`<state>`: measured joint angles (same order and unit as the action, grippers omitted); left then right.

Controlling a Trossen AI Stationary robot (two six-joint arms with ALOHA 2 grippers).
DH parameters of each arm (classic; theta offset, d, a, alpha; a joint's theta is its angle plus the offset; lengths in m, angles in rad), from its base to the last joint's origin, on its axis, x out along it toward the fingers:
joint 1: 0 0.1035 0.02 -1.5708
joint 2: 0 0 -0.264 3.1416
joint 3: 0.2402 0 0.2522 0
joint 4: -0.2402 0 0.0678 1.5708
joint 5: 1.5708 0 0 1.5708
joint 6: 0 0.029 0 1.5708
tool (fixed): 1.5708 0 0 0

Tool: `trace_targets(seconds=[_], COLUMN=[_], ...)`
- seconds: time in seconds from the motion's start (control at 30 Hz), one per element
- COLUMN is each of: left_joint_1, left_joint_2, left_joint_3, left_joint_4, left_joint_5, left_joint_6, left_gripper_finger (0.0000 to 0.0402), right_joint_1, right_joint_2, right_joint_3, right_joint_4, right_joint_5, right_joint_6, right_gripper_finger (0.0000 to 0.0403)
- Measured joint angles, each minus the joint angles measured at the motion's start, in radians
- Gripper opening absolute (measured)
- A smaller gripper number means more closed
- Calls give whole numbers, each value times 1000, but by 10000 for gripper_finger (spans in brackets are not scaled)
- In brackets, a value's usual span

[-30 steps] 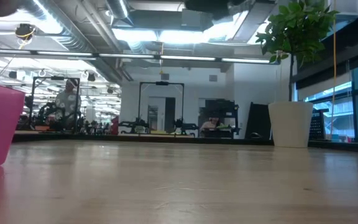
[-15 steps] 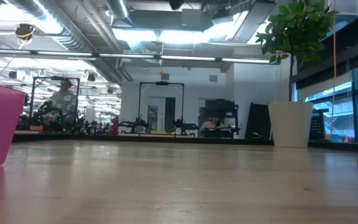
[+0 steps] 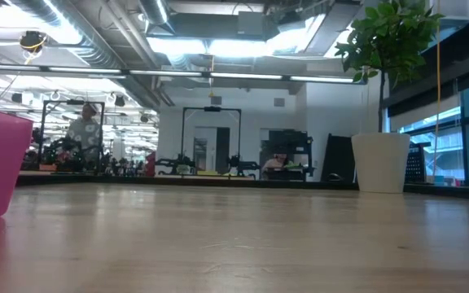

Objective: Roll microfiber towels into tight, uniform cylinder then place into a basket
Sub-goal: Put the rolled gray towel into the red bin

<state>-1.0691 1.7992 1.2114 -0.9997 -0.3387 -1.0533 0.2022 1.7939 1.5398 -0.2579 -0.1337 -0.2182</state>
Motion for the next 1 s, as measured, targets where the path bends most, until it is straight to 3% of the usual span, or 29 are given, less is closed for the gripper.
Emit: trace_targets(seconds=[0.77,1.0], left_joint_1=[2,2], left_joint_2=[8,8], left_joint_3=[0,0], left_joint_4=[-11,-14], left_joint_5=[5,6], left_joint_6=[-71,-71], left_gripper_finger=[44,108], right_joint_1=[0,0], right_joint_2=[0,0], right_joint_3=[-2,-2], right_joint_4=[6,6], right_joint_5=[0,1], right_joint_6=[3,3], right_gripper_finger=[180,180])
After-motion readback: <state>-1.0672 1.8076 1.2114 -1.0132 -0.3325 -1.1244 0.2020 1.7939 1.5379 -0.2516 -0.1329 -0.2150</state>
